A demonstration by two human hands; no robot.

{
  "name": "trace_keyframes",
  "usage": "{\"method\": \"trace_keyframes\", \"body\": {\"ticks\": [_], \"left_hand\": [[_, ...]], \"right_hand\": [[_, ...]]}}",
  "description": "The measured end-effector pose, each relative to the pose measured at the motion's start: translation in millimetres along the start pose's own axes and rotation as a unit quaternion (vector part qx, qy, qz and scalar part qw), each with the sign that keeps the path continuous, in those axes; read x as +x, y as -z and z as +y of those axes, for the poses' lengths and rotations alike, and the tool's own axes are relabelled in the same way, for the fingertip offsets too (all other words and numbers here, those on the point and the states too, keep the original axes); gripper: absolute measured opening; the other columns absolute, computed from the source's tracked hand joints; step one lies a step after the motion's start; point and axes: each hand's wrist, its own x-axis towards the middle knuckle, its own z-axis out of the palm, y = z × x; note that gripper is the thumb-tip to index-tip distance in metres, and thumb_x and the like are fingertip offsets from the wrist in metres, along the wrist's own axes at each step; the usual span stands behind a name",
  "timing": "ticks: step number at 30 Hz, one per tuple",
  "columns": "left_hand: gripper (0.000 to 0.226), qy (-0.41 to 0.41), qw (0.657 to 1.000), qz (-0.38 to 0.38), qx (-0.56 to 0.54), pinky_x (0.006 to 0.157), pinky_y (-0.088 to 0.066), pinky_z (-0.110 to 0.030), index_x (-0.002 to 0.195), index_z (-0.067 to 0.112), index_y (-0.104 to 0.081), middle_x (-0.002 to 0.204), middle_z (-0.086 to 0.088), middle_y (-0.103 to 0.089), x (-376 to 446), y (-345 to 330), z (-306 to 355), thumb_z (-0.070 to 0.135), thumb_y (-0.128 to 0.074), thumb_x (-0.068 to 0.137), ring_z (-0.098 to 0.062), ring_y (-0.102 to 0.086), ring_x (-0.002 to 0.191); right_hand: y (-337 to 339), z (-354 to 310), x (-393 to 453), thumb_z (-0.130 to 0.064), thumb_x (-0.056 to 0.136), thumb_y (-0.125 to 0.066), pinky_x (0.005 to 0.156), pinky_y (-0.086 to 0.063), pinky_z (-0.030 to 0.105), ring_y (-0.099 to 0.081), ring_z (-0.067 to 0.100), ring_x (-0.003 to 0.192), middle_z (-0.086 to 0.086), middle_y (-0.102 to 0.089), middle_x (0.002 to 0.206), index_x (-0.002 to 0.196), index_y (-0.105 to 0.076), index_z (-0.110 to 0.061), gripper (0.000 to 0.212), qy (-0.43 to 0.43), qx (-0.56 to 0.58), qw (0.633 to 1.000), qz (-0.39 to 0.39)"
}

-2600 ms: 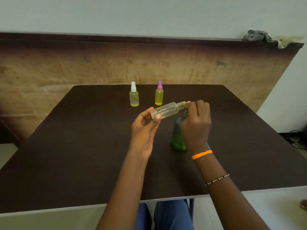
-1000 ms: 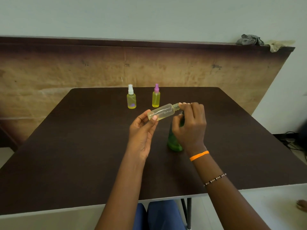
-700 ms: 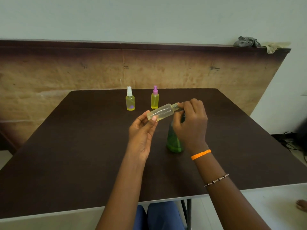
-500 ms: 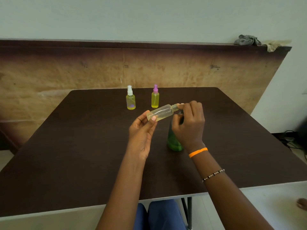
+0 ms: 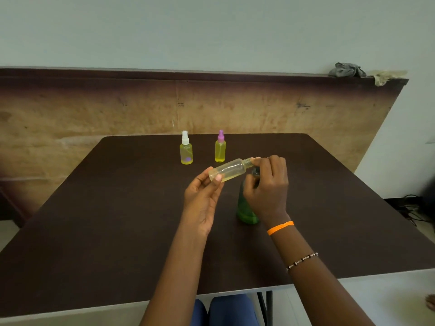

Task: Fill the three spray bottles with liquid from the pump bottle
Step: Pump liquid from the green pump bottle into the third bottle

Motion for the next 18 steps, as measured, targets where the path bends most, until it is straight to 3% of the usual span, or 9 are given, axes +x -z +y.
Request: {"method": "trace_keyframes", "body": {"ticks": [6,13,18], "left_hand": [[0.032,0.005,1.000,-0.004,-0.019,0.077,-0.056,-0.019,0.116,-0.002,-0.053,0.098,-0.010,-0.066,-3,-3,-1,-0.005,-0.057,0.084,-0.011,-0.068,0.085],[0.032,0.012,1.000,0.005,-0.014,0.077,-0.056,-0.019,0.111,0.002,-0.055,0.104,-0.011,-0.064,1,2,-2,-0.006,-0.058,0.081,-0.016,-0.065,0.094],[0.033,0.012,1.000,0.004,-0.017,0.077,-0.056,-0.020,0.114,-0.001,-0.054,0.105,-0.013,-0.064,-1,1,0,-0.006,-0.058,0.081,-0.017,-0.064,0.095]], "right_hand": [[12,-8,20,-0.010,0.075,-0.043,0.060,-0.039,0.033,-0.045,0.027,0.070,0.013,-0.052,0.074,0.074,-0.057,-0.001,0.017,-0.001,-0.010,0.999,-0.030],[-5,-1,1,0.012,0.073,-0.045,0.058,-0.040,0.035,-0.041,0.025,0.070,0.016,-0.051,0.073,0.080,-0.062,0.004,0.020,-0.005,-0.011,0.999,0.031],[-1,-6,3,0.007,0.074,-0.041,0.058,-0.041,0.036,-0.043,0.025,0.070,0.015,-0.051,0.074,0.080,-0.061,0.003,0.021,-0.013,-0.013,1.000,0.013]]}}
